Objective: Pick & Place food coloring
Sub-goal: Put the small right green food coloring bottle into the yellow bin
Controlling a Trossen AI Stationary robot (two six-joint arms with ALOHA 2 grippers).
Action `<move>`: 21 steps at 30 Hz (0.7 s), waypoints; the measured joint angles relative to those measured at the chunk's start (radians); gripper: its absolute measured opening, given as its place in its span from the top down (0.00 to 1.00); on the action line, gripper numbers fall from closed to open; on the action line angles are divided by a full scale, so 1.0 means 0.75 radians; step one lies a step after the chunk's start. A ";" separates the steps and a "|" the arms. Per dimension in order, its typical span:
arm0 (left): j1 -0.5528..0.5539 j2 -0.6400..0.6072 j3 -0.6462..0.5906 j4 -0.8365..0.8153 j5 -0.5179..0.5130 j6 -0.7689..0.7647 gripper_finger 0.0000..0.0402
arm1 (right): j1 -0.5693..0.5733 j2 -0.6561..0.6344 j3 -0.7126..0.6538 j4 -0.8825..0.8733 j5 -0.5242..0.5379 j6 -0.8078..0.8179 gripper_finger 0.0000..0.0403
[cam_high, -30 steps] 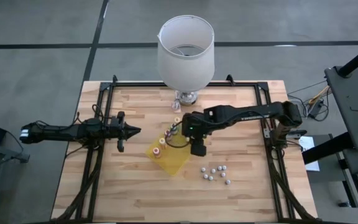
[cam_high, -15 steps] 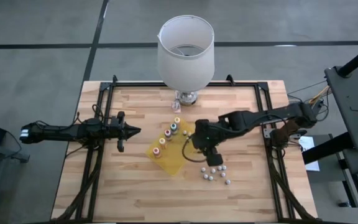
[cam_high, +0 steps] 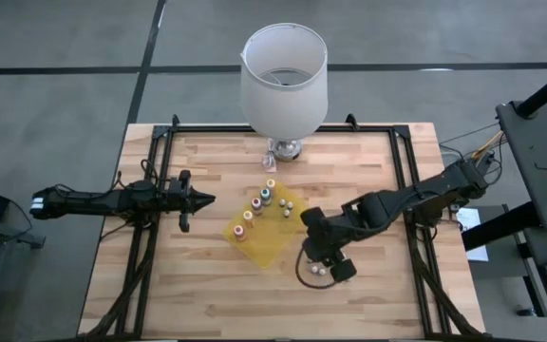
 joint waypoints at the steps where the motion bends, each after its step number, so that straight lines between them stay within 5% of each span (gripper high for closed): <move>1: 0.000 0.000 0.000 0.000 0.000 -0.001 1.00 | 0.013 0.000 0.000 -0.004 0.000 0.001 0.62; 12: 0.000 0.000 0.000 0.000 -0.001 0.000 1.00 | 0.106 -0.009 -0.103 -0.014 0.003 0.007 0.62; 21: 0.000 0.000 0.000 0.000 0.000 -0.001 1.00 | 0.149 -0.223 -0.362 0.003 0.004 0.010 0.59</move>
